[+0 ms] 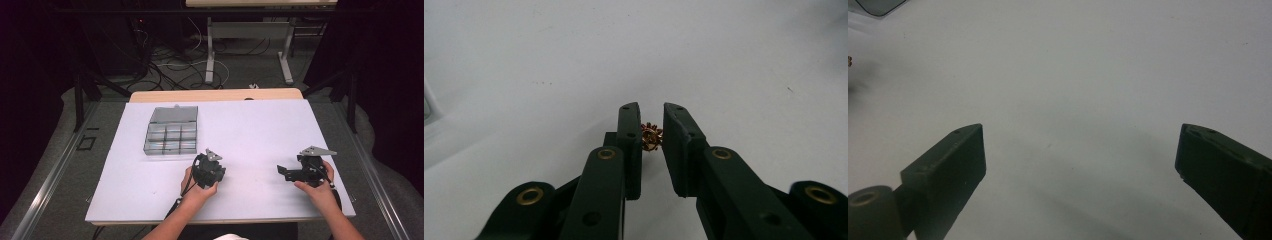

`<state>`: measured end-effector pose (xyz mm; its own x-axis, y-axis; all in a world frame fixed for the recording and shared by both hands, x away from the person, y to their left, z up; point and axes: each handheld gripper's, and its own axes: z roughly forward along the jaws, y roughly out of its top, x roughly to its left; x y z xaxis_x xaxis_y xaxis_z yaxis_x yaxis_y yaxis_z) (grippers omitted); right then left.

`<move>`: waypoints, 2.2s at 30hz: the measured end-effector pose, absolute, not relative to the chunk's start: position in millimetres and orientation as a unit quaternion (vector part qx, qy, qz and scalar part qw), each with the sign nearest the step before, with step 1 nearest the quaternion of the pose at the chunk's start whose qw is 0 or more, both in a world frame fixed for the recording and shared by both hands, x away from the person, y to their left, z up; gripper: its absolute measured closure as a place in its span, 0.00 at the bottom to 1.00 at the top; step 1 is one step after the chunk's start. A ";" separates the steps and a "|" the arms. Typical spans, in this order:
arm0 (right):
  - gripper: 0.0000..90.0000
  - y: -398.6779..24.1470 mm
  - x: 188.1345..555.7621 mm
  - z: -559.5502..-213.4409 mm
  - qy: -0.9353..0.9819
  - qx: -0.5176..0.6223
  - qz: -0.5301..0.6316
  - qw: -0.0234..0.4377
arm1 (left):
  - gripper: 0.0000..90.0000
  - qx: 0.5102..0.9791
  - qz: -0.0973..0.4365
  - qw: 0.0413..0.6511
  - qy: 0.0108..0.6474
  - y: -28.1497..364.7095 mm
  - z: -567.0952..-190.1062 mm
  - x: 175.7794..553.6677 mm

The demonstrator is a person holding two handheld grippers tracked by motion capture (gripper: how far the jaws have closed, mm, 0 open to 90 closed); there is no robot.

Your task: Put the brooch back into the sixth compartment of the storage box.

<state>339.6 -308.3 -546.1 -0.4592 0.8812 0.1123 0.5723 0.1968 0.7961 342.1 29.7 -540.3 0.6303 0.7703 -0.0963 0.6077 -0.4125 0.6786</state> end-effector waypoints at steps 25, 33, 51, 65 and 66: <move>0.06 -308.0 339.8 -546.8 0.750 0.486 0.408 0.187 | 0.88 0.824 0.121 0.359 0.420 38.7 -525.0 347.9; 0.06 -307.9 339.9 -546.9 0.749 0.487 0.408 0.186 | 0.88 0.822 0.120 0.364 0.422 41.1 -517.8 350.4; 0.06 -308.5 339.9 -546.9 0.750 0.486 0.407 0.188 | 0.88 0.813 0.131 0.371 0.428 48.5 -503.7 356.3; 0.06 -308.8 339.8 -546.7 0.750 0.486 0.408 0.189 | 0.88 0.803 0.141 0.382 0.435 55.4 -491.8 361.1; 0.06 -308.9 339.8 -546.6 0.750 0.486 0.407 0.189 | 0.88 0.802 0.141 0.382 0.437 56.1 -490.7 361.3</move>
